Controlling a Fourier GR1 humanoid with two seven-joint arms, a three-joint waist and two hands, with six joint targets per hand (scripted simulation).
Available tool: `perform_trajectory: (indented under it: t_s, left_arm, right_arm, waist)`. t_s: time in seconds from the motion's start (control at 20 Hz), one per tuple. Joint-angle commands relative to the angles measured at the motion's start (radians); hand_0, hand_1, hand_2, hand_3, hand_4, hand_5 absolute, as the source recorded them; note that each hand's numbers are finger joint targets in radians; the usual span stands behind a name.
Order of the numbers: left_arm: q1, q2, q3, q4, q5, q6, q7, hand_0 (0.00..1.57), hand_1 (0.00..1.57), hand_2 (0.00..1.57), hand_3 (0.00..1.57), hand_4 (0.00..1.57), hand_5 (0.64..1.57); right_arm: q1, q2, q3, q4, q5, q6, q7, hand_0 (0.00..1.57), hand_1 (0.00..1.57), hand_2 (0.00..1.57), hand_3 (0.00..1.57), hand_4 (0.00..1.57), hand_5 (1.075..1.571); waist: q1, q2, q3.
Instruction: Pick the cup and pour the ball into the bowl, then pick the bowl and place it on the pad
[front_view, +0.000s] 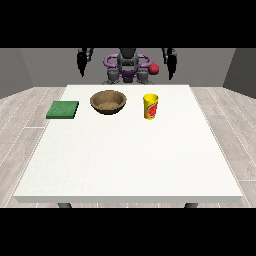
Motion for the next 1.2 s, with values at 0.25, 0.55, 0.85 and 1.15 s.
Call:
perform_trajectory:
  t_s: [0.25,0.55,0.85,1.15]
  left_arm:
    - [-0.004,0.032,0.01,-0.1,0.014,-0.002,0.118,0.0,0.0,0.0,0.0,0.0,1.43]
    - [-0.066,0.0,0.156,-0.05,0.177,-0.021,-0.072,0.0,0.0,0.0,0.0,0.0,1.421]
    - [-0.148,0.027,0.162,-0.043,0.169,-0.002,-0.012,0.0,0.0,0.0,0.0,0.0,1.401]
    - [-0.3,-0.016,0.152,0.082,0.112,0.038,-0.214,0.0,0.0,0.0,0.0,0.0,1.402]
  right_arm:
    - [-0.011,-0.056,-0.022,-0.102,-0.007,0.002,0.115,0.0,0.0,0.0,0.0,0.0,1.571]
    - [-0.005,-0.062,-0.172,-0.028,-0.177,0.097,-0.064,0.0,0.0,0.0,0.0,0.0,1.571]
    - [-0.018,-0.033,-0.154,-0.005,-0.164,0.107,-0.071,0.0,0.0,0.0,0.0,0.0,1.571]
    - [-0.183,-0.059,-0.217,0.193,-0.142,0.134,-0.319,0.0,0.0,0.0,0.0,0.0,1.569]
  waist:
    - [-0.006,-0.271,0.0157]
    - [-0.005,-0.047,0.0201]
    - [-0.008,-0.033,0.0201]
    - [-0.007,0.209,0.0205]
